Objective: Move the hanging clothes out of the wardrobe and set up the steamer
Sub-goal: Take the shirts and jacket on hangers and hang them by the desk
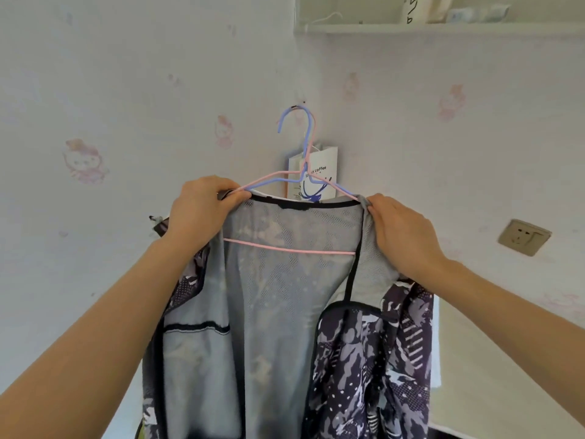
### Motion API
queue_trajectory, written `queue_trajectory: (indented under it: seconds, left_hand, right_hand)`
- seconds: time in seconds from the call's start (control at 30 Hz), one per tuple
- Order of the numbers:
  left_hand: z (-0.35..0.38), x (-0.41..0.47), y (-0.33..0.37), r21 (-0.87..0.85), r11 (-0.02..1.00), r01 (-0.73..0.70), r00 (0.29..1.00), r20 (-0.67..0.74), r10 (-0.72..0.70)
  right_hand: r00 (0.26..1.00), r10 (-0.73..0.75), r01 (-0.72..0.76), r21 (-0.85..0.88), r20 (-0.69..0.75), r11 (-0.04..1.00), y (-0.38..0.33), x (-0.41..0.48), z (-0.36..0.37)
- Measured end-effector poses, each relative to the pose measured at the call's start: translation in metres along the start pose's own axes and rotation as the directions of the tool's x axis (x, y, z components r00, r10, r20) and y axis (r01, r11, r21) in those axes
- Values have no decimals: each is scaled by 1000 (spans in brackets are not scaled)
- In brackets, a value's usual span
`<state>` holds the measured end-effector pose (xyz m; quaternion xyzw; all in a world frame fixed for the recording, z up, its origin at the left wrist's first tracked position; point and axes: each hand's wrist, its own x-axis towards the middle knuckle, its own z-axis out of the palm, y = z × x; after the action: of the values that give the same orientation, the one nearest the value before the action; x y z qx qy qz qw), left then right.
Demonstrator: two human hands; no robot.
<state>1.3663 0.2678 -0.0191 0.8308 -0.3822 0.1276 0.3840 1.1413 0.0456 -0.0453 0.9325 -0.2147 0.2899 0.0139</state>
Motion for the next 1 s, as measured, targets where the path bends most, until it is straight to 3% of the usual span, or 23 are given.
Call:
queue_trajectory:
  seconds: [0.27,0.43,0.6,0.67,1.0]
  left_hand:
    - [116,70,-73,95,981,167,970,161,-181]
    - [176,78,-121,176,965,194,931,277,-238]
    - [210,60,-163,263,908,326,839,363,-406]
    - [222,47,-176,313,900,303,810,414,-416]
    - [264,10,-228,466,872,149,864,368,-345]
  right_hand:
    - [971,39,-58,75,236,995,57,69,142]
    - [929,56,-94,87,366,992,76,78,218]
    - [890,58,-95,61,452,994,88,75,267]
    - [881,60,-96,55,470,994,89,74,279]
    - [837,64,-96,30,543,995,94,70,320]
